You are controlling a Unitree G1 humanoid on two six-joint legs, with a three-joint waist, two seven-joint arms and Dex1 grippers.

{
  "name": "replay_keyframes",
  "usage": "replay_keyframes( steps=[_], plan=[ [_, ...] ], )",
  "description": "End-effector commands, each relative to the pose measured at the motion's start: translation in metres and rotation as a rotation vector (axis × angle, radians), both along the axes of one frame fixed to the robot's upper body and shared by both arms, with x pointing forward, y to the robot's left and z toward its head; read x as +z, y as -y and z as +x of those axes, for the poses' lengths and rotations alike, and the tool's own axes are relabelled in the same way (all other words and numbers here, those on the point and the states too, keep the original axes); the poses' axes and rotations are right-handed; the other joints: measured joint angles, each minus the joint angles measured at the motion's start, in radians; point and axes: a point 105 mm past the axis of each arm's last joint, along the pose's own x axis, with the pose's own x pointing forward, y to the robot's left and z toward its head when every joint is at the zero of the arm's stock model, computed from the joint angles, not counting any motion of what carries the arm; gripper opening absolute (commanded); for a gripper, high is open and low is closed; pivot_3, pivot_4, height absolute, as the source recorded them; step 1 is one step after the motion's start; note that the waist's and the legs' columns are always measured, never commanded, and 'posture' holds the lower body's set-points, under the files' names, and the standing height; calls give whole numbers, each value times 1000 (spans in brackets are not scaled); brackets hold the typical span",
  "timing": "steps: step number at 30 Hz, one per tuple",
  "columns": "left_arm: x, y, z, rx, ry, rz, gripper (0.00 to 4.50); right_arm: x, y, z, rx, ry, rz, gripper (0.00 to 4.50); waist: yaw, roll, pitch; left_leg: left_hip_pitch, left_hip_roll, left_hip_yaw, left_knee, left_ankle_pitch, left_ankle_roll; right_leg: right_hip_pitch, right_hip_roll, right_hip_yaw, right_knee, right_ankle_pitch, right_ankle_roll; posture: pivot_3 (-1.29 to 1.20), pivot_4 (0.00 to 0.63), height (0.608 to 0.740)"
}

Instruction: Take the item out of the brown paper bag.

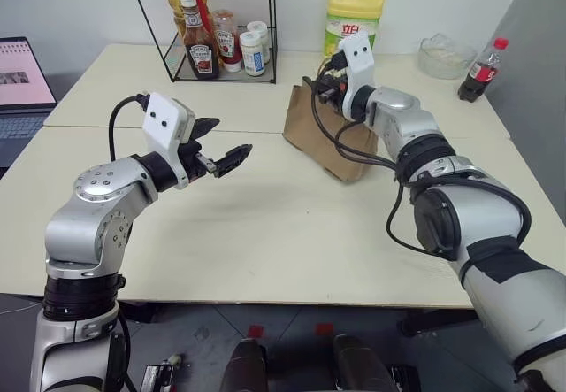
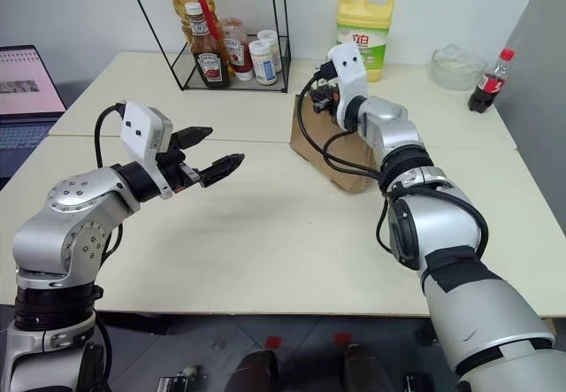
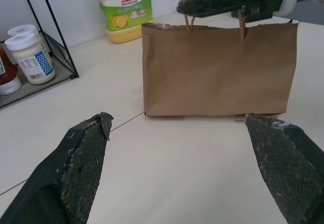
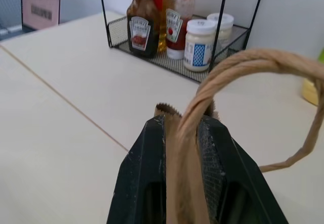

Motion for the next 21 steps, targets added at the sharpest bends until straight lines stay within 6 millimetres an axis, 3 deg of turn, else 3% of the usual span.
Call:
replay_keyframes(
  steps=[1,3,4,7,11,21],
  plan=[
    [10,-1,-3,7,54,13,4500,13,8,0,0,50,-34,572,0,0,0,0,0,0,0,0,0,0,0,0,0,0,0,0,150,740],
    [9,-1,-2,6,53,13,4500,10,14,1,-20,41,-36,572,0,0,0,0,0,0,0,0,0,0,0,0,0,0,0,0,150,740],
    [9,0,-1,5,52,12,4500,9,17,2,-30,37,-38,1112,0,0,0,0,0,0,0,0,0,0,0,0,0,0,0,0,150,740],
    [9,1,0,2,53,10,4500,7,22,3,-54,28,-35,1692,0,0,0,0,0,0,0,0,0,0,0,0,0,0,0,0,150,740],
    [9,3,3,-2,55,11,4500,4,23,3,-54,14,-29,2959,0,0,0,0,0,0,0,0,0,0,0,0,1,0,0,0,150,740],
    [12,5,8,-18,70,13,4500,12,34,4,-97,-18,33,2959,0,0,0,0,0,0,0,0,0,0,0,0,1,0,0,0,150,740]
  ],
)
